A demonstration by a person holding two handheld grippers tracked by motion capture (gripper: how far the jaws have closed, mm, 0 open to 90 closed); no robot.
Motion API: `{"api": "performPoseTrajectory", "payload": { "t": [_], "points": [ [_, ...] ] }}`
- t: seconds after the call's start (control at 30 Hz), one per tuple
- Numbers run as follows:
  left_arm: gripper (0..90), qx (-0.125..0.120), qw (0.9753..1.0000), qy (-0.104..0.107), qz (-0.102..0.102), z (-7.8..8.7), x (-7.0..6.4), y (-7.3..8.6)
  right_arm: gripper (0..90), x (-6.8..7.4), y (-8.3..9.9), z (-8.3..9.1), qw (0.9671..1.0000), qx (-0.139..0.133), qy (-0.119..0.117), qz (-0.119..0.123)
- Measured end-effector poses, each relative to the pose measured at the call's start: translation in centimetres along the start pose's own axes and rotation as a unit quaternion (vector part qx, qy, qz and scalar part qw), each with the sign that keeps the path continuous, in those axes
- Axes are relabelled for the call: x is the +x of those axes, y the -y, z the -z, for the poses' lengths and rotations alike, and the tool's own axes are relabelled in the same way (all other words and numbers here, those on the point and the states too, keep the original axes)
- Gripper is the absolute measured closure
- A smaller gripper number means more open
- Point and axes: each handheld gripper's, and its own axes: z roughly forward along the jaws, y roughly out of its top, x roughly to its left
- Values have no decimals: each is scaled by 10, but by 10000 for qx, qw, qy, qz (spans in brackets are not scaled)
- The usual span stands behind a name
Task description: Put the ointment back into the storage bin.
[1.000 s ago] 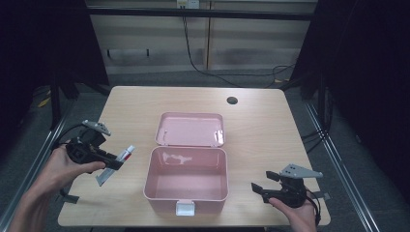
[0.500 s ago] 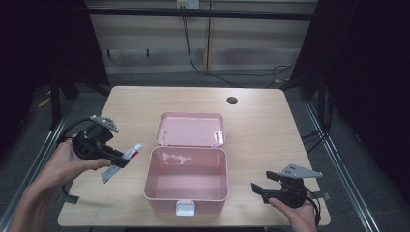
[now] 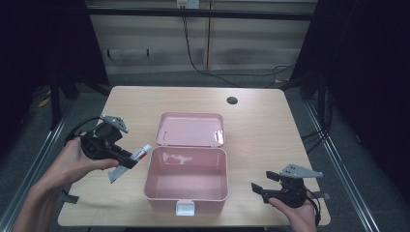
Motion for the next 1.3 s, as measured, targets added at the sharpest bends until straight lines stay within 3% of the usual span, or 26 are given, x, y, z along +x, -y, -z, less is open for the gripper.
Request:
{"api": "performPoseTrajectory", "payload": {
  "t": [0.2,0.3,0.4,0.47,0.6,0.67,0.83,0.87,1.03,1.07,1.1,1.3],
  "points": [
    [708,87,9998,58,-160,-4,-6,-10,245,0,0,0,10000,-1,-11,2],
    [707,-24,9999,101,-62,-5,-7,-14,245,0,0,0,10000,2,-13,3],
    [707,26,9998,99,-182,-7,-9,-23,245,0,0,0,10000,2,-14,1],
    [708,-11,9998,119,-142,-9,-11,-25,245,0,0,0,10000,-2,-15,1],
    [707,161,9991,164,-360,-16,-16,-35,245,0,0,0,10000,4,-18,4],
    [708,196,9992,139,-308,-19,-20,-40,245,0,0,0,10000,5,-18,2],
    [708,276,9985,225,-406,-22,-25,-47,245,0,0,0,10000,-2,-26,5],
    [707,366,9976,247,-534,-24,-26,-51,245,0,0,0,10000,1,-26,6],
    [707,262,9978,332,-513,-29,-29,-55,244,0,0,0,10000,2,-31,5],
    [707,322,9971,335,-597,-29,-28,-57,244,0,0,0,10000,1,-27,2],
    [707,271,9977,326,-527,-31,-29,-57,244,0,0,0,10000,-2,-26,4],
    [707,313,9970,270,-647,-37,-35,-63,243,0,0,0,10000,1,-29,11]
  ]
}}
